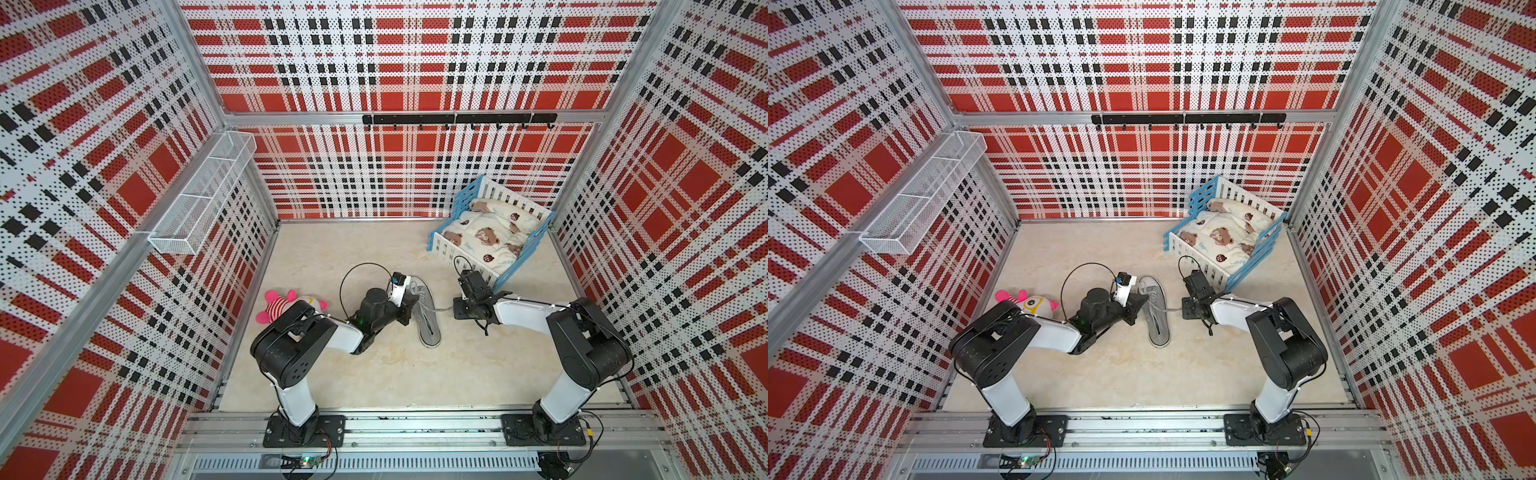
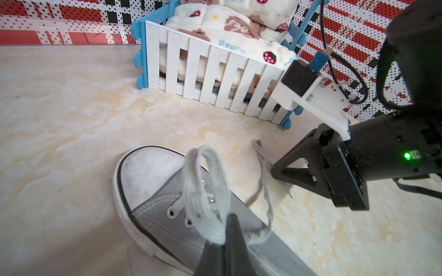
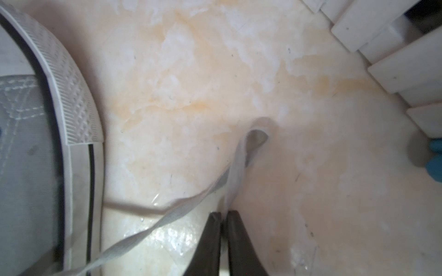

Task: Tie the shoes
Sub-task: Wrap the shoelace around the shoelace.

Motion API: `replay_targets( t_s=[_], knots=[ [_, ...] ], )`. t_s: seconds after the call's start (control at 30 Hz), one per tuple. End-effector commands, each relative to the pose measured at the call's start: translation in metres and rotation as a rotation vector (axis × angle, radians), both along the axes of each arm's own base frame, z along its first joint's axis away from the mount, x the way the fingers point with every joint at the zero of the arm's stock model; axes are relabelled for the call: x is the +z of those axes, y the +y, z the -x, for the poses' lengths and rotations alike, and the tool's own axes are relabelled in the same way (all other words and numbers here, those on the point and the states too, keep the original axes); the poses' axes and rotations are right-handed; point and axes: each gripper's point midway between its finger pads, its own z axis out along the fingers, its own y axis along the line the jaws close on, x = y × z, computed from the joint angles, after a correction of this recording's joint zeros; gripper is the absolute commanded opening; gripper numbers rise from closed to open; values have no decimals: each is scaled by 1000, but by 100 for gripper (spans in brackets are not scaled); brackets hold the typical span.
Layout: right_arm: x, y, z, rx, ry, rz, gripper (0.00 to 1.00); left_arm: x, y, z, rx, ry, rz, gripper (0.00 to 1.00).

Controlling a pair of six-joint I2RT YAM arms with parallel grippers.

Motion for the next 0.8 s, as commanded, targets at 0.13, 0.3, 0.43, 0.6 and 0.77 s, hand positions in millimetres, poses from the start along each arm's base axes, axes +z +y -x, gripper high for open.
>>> replay_targets(
  t_s=[0.13, 0.3, 0.43, 0.6, 0.77],
  knots=[
    [7, -5, 4, 2, -7, 31, 0, 12, -5, 0, -18, -35, 17, 0],
    [24, -3, 4, 19, -17, -35, 0, 11, -4, 0, -14, -34, 16, 0],
    [41, 1, 9, 57, -16, -137, 0, 12, -4, -1, -14, -35, 16, 0],
    [72, 8, 15, 107, -31, -315, 0, 11, -4, 0, -17, -36, 13, 0],
    [111, 24, 19, 185, -52, -489, 0, 10, -5, -1, -26, -39, 10, 0]
  ],
)
